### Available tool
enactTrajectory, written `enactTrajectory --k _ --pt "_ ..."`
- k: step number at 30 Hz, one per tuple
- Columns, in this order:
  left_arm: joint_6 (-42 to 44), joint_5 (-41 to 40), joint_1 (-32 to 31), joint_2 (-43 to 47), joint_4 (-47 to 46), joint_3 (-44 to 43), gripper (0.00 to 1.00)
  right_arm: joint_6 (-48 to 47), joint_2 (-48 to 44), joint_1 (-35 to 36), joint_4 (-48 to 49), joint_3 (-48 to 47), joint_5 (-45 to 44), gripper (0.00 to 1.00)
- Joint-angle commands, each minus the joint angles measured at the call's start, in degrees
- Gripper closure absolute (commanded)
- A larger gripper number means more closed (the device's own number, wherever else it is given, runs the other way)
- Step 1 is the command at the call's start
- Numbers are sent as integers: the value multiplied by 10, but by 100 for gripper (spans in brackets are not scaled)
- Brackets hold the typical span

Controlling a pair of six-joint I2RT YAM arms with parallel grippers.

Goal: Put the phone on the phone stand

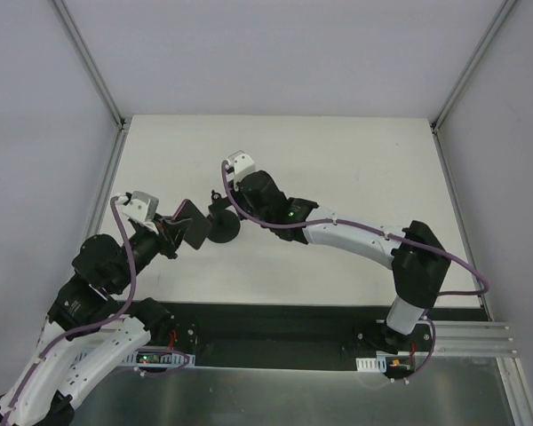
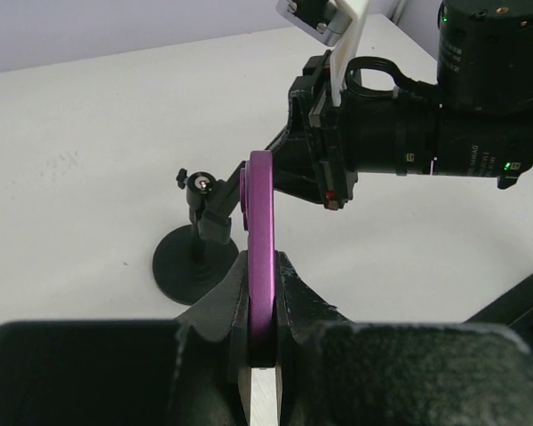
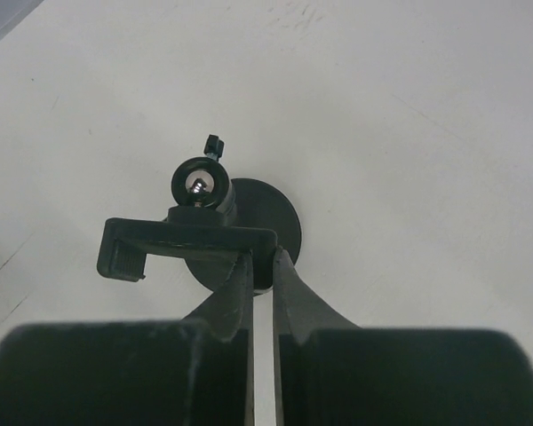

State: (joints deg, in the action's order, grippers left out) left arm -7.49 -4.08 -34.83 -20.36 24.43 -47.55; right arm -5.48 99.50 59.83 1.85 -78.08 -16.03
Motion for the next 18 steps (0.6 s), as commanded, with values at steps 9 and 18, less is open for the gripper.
enactTrajectory --k 9,18 --pt "-60 309 -1 -84 -205 10 100 -16 -174 0 9 130 40 99" --pt "-83 495 -2 -144 -295 3 100 3 -229 -9 -11 179 53 99"
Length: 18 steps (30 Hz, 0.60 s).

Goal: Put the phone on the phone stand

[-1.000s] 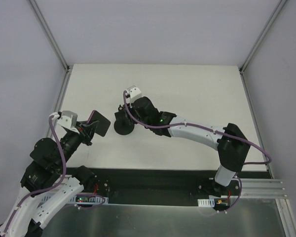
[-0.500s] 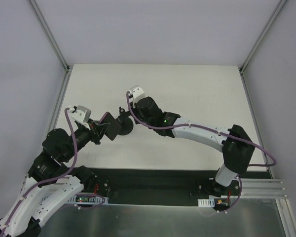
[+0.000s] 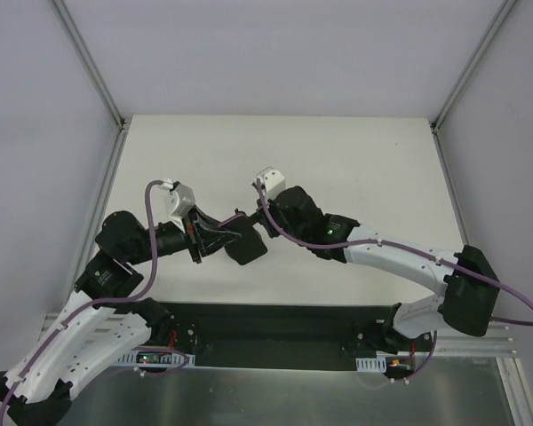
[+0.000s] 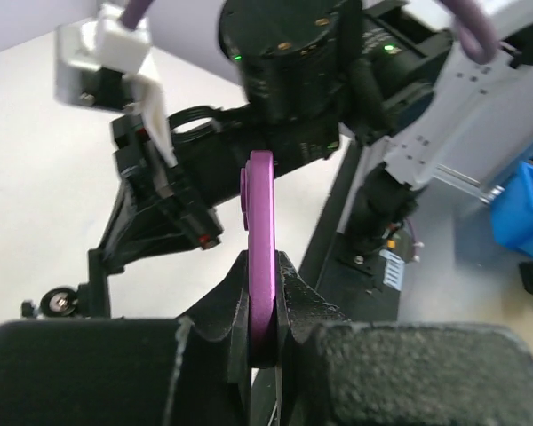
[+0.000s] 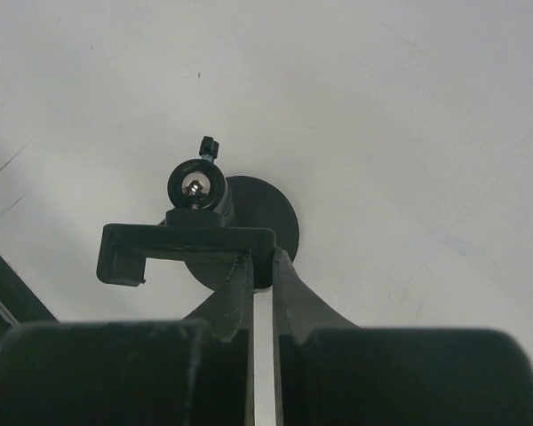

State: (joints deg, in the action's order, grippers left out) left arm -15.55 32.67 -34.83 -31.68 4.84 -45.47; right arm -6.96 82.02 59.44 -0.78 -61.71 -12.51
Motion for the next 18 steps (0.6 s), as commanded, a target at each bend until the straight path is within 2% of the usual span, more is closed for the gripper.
enactTrajectory --k 1,3,6,8,10,12,18 --pt "9 205 -1 -63 -107 -19 100 36 -62 -11 21 22 29 99" --pt "1 266 -3 -93 -156 -9 100 41 -77 -12 43 41 57 99" --pt "-7 268 -19 -115 -270 38 100 32 -79 -15 45 48 68 99" --pt "34 261 -31 -121 -301 54 100 23 -78 -22 47 52 99 99" --pt "97 270 -48 -138 -305 56 100 19 -78 -34 59 59 120 99" --pt "125 283 -49 -162 -300 56 100 24 -80 -45 62 60 164 99" --pt "220 323 -36 -248 -195 -11 100 5 -99 -53 71 73 216 99"
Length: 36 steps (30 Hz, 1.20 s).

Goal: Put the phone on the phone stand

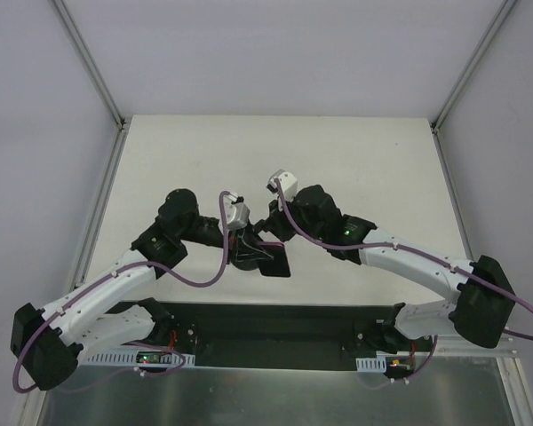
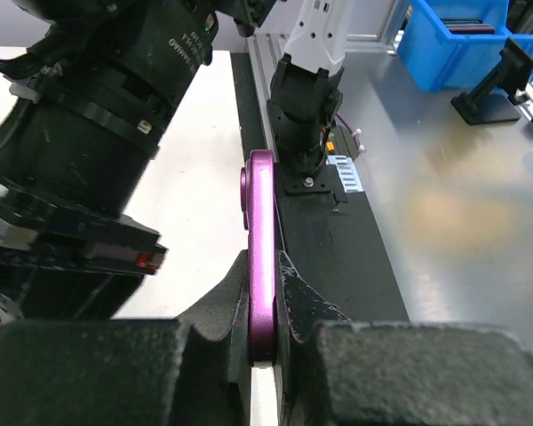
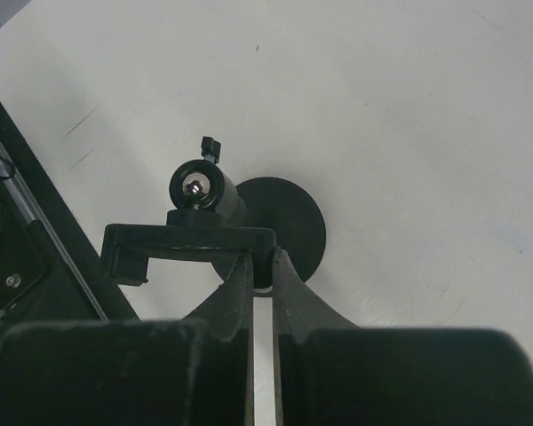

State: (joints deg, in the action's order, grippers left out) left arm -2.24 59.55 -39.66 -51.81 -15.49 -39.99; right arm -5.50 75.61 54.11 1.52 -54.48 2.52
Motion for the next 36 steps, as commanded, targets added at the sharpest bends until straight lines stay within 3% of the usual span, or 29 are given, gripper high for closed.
enactTrajectory --k 1,13,25,30,36 --pt "89 64 18 -57 13 -72 100 -9 -38 -1 49 2 66 99" --pt "124 110 89 -120 33 -94 100 -1 -78 -29 82 52 107 99" --pt "123 134 108 -186 92 -135 100 -13 -69 -30 98 64 128 99" --pt "175 133 132 -196 208 -171 100 -28 -67 -39 78 51 148 99" --pt "179 157 133 -229 226 -180 100 -36 -49 -47 67 33 175 99"
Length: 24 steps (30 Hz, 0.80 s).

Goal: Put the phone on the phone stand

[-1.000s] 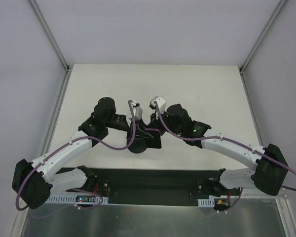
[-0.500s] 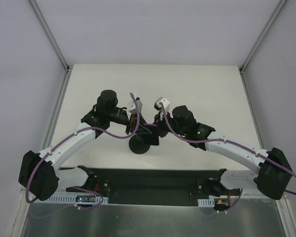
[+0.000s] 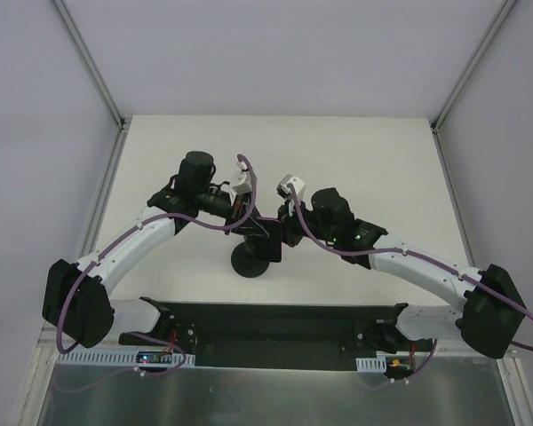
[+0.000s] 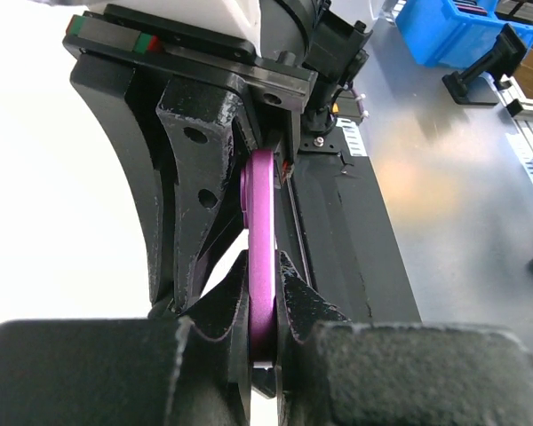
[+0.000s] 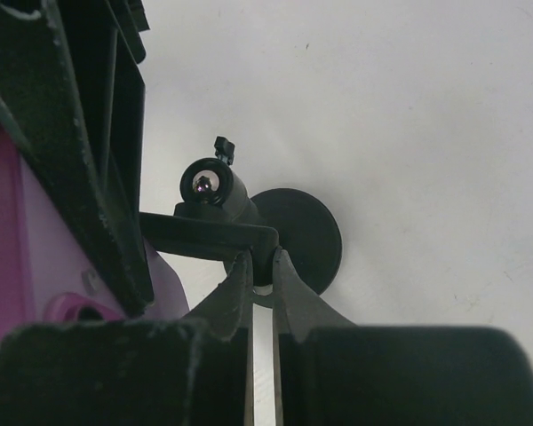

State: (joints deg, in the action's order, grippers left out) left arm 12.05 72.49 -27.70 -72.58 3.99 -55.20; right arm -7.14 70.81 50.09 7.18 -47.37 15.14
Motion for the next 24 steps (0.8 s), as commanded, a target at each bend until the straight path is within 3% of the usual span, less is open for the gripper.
enactTrajectory --k 1,3,6,8,9,10,13,14,15,21,24 --pt "43 34 13 -20 30 -29 100 -22 3 -8 6 -40 53 99" --pt "41 17 14 -13 30 -29 100 -21 3 -9 5 -39 33 99" --pt "-4 -110 10 17 39 -21 100 -2 -7 -9 4 -28 -18 99" --pt "-41 -284 1 66 51 3 100 31 -15 -2 23 -19 -88 99" --pt "-56 -356 -22 85 64 15 100 40 -24 4 26 -14 -164 99" --pt "-70 -504 -37 120 70 37 100 48 -29 26 33 -11 -214 99" --pt "-140 -714 -104 166 82 77 100 93 -33 90 90 9 -371 99" --pt "-192 -831 -115 189 83 88 100 105 -25 112 117 18 -414 100" --pt "-214 -874 -131 199 83 110 100 110 -18 134 142 23 -498 100" --pt "-258 -1007 -156 200 -13 164 100 91 82 286 251 -33 -769 100" --pt "-263 -1007 -163 183 -53 171 100 86 124 343 267 -82 -830 99"
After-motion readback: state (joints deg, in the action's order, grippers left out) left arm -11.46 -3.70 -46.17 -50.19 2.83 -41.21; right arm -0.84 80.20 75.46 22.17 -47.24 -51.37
